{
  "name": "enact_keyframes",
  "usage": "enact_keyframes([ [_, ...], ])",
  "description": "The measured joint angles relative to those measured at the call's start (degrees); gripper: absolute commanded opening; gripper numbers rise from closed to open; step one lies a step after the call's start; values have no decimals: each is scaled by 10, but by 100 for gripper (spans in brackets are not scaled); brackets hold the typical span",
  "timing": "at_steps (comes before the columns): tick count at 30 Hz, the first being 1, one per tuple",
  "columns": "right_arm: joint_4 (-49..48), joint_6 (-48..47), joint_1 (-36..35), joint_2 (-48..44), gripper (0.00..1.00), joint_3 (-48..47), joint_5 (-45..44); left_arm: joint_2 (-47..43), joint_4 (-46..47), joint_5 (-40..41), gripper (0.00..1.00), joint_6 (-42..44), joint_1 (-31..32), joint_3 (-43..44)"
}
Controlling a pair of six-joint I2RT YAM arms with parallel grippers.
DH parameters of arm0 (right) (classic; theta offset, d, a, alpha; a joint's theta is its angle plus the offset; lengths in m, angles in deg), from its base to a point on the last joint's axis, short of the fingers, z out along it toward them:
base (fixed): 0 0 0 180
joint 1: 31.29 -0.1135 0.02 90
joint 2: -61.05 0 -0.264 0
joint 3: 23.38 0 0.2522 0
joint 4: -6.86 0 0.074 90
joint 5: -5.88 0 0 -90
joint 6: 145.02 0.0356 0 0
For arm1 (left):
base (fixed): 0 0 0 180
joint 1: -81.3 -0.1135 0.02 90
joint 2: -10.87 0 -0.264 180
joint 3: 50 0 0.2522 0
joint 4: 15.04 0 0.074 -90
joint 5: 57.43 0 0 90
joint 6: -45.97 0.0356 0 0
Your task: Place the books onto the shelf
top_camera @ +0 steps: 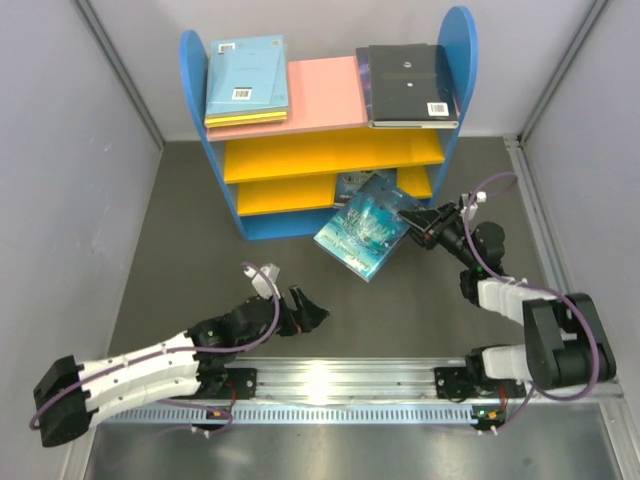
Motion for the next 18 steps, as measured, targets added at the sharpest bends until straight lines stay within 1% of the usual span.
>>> enact_keyframes([
  [5,-21,0,-18,72,0,-52,0,122,35,10,99,22,-3,45],
  [10,-36,1,-26,130,0,-103,3,240,78,6,97,45,-30,130],
  [14,-52,4,-27,163,0,-119,5,321,120,-15,96,59,-56,183],
  [18,-72,11,-29,197,0,-123,7,398,136,-37,95,73,-66,239],
])
